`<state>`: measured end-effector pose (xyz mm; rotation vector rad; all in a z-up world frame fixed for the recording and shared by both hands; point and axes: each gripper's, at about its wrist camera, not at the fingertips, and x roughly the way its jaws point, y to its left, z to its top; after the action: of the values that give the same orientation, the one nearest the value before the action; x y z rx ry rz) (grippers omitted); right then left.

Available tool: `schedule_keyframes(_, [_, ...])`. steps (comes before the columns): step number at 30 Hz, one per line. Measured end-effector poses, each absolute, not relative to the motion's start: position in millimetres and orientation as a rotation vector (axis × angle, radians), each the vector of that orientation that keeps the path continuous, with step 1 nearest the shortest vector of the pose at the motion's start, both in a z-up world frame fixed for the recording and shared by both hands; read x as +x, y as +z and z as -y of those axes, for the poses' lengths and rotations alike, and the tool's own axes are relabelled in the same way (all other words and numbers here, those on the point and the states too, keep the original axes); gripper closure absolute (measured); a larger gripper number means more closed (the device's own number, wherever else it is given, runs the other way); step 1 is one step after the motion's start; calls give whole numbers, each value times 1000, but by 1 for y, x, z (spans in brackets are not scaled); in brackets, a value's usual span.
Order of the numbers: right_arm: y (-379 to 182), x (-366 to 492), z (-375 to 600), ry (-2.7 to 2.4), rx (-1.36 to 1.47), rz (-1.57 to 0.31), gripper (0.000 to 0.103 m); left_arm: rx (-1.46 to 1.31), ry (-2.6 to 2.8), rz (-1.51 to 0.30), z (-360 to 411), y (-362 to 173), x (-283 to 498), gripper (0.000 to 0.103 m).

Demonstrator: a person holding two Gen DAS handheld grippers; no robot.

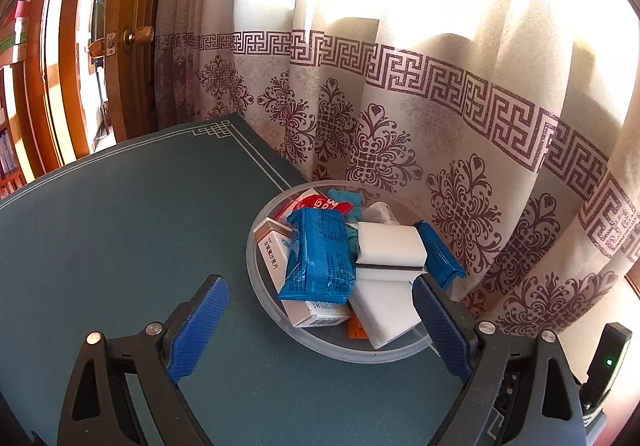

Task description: Organize objects

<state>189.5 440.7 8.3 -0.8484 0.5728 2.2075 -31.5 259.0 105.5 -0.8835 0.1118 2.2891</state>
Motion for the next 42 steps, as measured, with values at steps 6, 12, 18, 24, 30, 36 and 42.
schedule_keyframes(6, [5,180,-437,2192,-908,-512,36,-911,2286,-75,-252,101,-35,7])
schedule_keyframes(12, [8,186,-430,2215,-877,-473,36,-921,2288,-45,-243,98,-37,7])
schedule_keyframes(18, [20,191,-396,2302,-825,-368,36,-944,2313,-2,-231,94,-46,7])
schedule_keyframes(24, [44,177,-365,2409,-733,-277,36,-951,2373,-30,-224,88,-50,7])
schedule_keyframes(30, [67,125,-369,2453,-675,-243,36,-946,2396,-53,-221,85,-52,7])
schedule_keyframes(36, [68,93,-375,2487,-709,-228,36,-965,2412,-26,-214,84,-60,7])
schedule_keyframes(42, [66,60,-388,2500,-752,-216,36,-995,2423,-2,-208,79,-68,7])
